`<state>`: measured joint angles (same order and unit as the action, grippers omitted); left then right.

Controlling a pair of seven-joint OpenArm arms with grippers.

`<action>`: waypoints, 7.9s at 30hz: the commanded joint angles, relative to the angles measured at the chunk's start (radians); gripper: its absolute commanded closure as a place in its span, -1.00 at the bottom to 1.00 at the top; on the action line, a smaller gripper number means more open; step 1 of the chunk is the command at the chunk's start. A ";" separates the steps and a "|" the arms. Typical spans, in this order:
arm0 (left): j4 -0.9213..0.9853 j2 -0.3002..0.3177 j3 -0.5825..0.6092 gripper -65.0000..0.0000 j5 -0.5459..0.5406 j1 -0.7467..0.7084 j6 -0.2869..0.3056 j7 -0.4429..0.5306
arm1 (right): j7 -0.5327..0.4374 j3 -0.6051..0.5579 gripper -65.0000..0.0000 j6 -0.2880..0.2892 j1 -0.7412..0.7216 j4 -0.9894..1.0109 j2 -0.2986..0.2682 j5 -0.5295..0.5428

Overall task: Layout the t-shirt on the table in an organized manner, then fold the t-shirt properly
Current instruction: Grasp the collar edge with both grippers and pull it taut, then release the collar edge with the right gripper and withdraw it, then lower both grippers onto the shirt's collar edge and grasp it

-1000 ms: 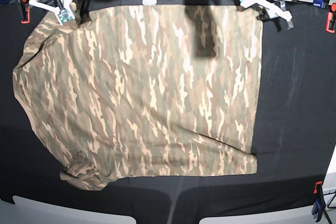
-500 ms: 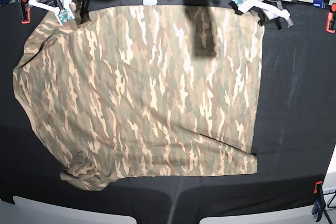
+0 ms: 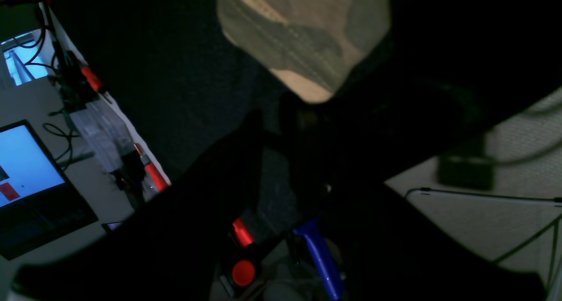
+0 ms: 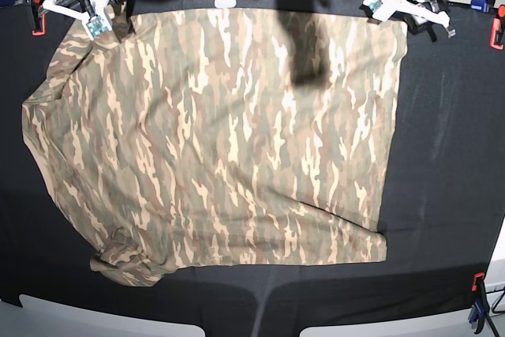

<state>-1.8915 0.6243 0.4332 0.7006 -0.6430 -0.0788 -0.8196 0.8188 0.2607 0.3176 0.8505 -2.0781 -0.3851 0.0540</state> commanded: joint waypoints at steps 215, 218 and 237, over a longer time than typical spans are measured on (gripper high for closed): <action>-0.095 0.102 0.243 1.00 -0.061 0.275 -0.182 0.103 | -0.160 -0.830 1.00 -0.737 -0.410 0.203 -0.470 -0.744; -0.095 0.102 0.243 1.00 -0.113 0.335 -0.182 0.103 | -0.176 -0.830 1.00 -0.706 -0.457 0.203 -0.465 -0.700; -0.095 -0.031 0.240 1.00 -0.231 0.436 -0.183 0.103 | -0.179 -0.827 1.00 -0.705 -0.708 0.205 -0.322 -0.692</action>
<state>-1.9682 0.5877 0.6796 0.4511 -0.2153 -0.2474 -0.7330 0.6514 -0.5751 -0.3702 0.1566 -1.8595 -0.6930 -0.6231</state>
